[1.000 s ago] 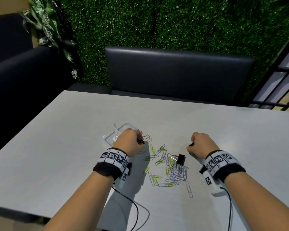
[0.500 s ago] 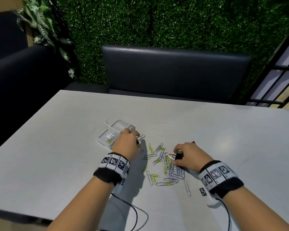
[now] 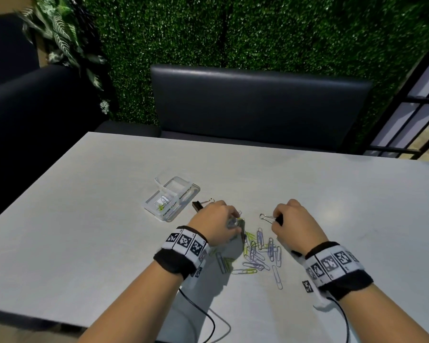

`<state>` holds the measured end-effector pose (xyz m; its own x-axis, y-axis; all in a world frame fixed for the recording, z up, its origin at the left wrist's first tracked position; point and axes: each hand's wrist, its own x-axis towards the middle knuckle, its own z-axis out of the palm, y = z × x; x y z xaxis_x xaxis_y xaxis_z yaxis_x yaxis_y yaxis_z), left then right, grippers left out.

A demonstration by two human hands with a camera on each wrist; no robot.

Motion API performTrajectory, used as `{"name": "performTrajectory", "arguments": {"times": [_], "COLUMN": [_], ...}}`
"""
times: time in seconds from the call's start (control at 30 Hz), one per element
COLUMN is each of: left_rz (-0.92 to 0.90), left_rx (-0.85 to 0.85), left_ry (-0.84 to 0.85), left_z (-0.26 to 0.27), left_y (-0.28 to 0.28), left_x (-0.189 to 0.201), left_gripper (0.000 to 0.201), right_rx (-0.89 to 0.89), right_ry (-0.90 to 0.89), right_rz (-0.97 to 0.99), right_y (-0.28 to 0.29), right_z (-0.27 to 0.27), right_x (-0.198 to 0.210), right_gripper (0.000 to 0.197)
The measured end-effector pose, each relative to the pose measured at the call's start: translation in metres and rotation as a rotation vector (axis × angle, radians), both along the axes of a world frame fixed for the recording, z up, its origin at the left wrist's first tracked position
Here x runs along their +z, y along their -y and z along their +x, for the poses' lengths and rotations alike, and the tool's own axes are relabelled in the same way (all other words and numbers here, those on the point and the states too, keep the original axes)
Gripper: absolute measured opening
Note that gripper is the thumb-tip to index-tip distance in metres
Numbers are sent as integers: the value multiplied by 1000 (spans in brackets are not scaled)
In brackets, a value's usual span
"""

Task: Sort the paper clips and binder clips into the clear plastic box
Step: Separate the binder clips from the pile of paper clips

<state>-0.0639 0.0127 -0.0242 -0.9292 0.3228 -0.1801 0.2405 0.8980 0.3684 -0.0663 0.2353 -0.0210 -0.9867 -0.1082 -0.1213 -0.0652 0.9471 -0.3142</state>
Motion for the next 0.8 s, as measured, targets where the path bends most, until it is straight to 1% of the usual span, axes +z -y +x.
{"name": "performTrajectory", "arguments": {"times": [0.03, 0.1, 0.17, 0.2, 0.23, 0.33, 0.37, 0.47, 0.57, 0.67, 0.77, 0.8], "left_rz": [0, -25, -58, -70, -76, -65, -60, -46, 17, 114, 210, 241], "left_rx": [-27, -82, -111, -110, -100, -55, -47, -8, 43, 82, 117, 139], "left_ry": [14, 40, 48, 45, 38, 26, 21, 4, 18, 57, 75, 75], "left_z": [5, 17, 28, 30, 32, 28, 27, 23, 21, 19, 18, 17], "left_y": [-5, -16, -28, -34, -40, -50, -52, -53, -53, -50, -46, -44], "left_x": [1, -1, -7, -9, -11, -13, -14, -18, -21, -22, -20, -20], "left_gripper": [46, 51, 60, 60, 57, 36, 32, 23, 24, 22, 11, 7], "right_rx": [4, -3, -21, -38, -57, -78, -80, -96, -119, -175, -250, -283], "right_ry": [9, 81, 126, 134, 138, 130, 118, 101, 103, 120, 127, 120], "right_rz": [-8, -2, 26, 35, 38, 70, 74, 55, 36, -39, -197, -249], "right_y": [-1, -2, 2, 4, 7, 17, 19, 21, 21, 17, 7, 4], "right_z": [7, 24, 40, 45, 48, 48, 46, 40, 37, 37, 37, 37], "right_x": [1, -1, -8, -11, -14, -20, -21, -25, -27, -27, -29, -27], "right_gripper": [18, 18, 27, 31, 32, 35, 31, 11, 3, 10, 20, 20]}}
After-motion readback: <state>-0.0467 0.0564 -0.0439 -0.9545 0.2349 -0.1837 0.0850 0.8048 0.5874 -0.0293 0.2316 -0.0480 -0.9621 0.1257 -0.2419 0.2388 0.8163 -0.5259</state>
